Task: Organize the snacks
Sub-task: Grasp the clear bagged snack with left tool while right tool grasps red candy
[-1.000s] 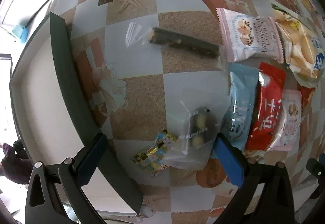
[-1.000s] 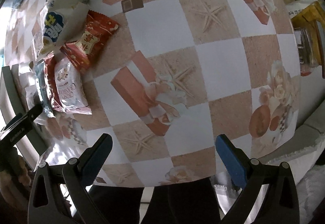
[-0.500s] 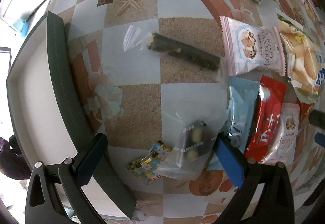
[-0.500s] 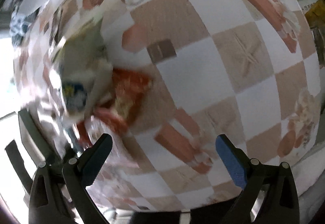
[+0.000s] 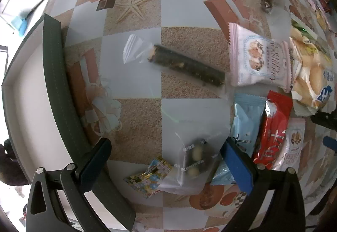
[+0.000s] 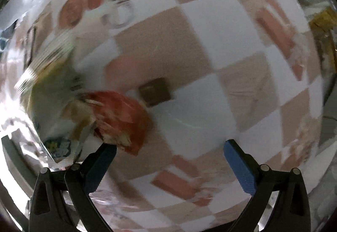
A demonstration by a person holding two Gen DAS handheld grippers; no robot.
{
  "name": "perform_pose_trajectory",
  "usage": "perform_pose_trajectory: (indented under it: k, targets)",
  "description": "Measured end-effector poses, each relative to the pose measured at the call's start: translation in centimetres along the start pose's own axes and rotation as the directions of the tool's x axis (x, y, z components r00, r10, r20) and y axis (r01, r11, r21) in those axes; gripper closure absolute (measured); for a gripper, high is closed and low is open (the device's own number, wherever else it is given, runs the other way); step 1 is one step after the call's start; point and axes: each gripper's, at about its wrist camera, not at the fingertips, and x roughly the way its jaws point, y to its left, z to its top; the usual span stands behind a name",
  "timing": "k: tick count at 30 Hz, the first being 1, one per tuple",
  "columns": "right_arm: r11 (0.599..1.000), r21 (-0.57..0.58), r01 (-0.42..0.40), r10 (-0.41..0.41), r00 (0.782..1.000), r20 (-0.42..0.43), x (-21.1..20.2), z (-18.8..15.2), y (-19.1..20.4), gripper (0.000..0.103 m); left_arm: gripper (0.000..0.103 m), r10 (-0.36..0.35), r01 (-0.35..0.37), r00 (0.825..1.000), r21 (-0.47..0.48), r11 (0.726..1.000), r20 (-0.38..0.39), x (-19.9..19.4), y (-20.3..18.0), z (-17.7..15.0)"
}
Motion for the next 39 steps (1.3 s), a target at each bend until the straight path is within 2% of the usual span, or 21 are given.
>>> perform_pose_trajectory:
  k: [3,10,13,15,19,22,25,26,29,33,34,37,39]
  targets:
    - [0.996,0.071,-0.053,0.055,0.998,-0.018,0.3,0.1,-1.9,0.0,0.0,-0.004,0.004,1.0,-0.003,1.0,0.004,0.1,0.5,-0.3]
    - [0.986,0.115,-0.123,0.117,0.992,0.057,-1.0,0.5,-3.0,0.0,0.0,-0.008,0.008,1.0,-0.006,1.0,0.005,0.4,0.5,-1.0]
    - [0.991,0.087,-0.103,0.097,0.992,0.075,-1.2,0.7,-2.6,0.0,0.0,-0.022,0.022,1.0,-0.012,1.0,0.005,0.5,0.3,-1.0]
    - [0.993,0.079,-0.091,0.086,0.994,0.071,-1.9,2.5,-3.0,0.0,0.0,-0.027,0.027,1.0,-0.01,1.0,0.004,0.8,0.3,-0.9]
    - [0.998,0.043,-0.048,0.046,0.998,0.038,-0.8,5.4,-1.2,0.0,0.0,-0.049,0.049,0.999,-0.015,0.999,-0.009,1.1,0.3,-0.9]
    - [1.0,0.01,0.007,-0.008,0.999,0.044,0.5,5.9,-0.1,0.0,0.0,-0.061,0.06,0.998,-0.017,0.998,-0.017,1.6,0.3,-0.6]
    - [1.0,-0.003,-0.013,0.013,0.999,0.042,1.7,6.3,1.0,0.0,0.0,-0.06,0.06,0.998,-0.004,0.998,-0.014,1.6,0.1,-0.6]
    - [1.0,-0.009,-0.013,0.013,0.999,0.041,1.9,7.0,2.4,0.0,0.0,-0.06,0.06,0.998,-0.002,0.998,-0.012,1.6,0.1,-0.6]
    - [0.999,-0.034,-0.009,0.011,0.999,0.043,2.1,9.0,3.0,0.0,0.0,-0.06,0.06,0.998,-0.002,0.998,-0.008,1.8,0.3,-0.5]
    - [0.999,-0.053,-0.002,0.004,0.999,0.04,1.5,8.1,4.2,0.0,0.0,-0.062,0.062,0.998,0.0,0.998,-0.001,1.9,-0.2,-0.6]
    - [0.998,-0.06,0.009,-0.007,1.0,0.03,0.2,7.5,3.9,0.0,0.0,-0.064,0.064,0.998,0.005,0.998,-0.009,1.8,-0.5,-0.6]
    - [0.995,-0.097,0.012,-0.013,1.0,-0.007,0.4,7.8,4.3,0.0,0.0,-0.058,0.061,0.997,0.04,0.997,-0.053,1.9,-1.4,-0.5]
    - [0.993,-0.12,0.012,-0.013,1.0,-0.011,-0.1,7.0,4.0,0.0,0.001,-0.037,0.039,0.998,0.045,0.998,-0.046,1.8,-2.0,-0.6]
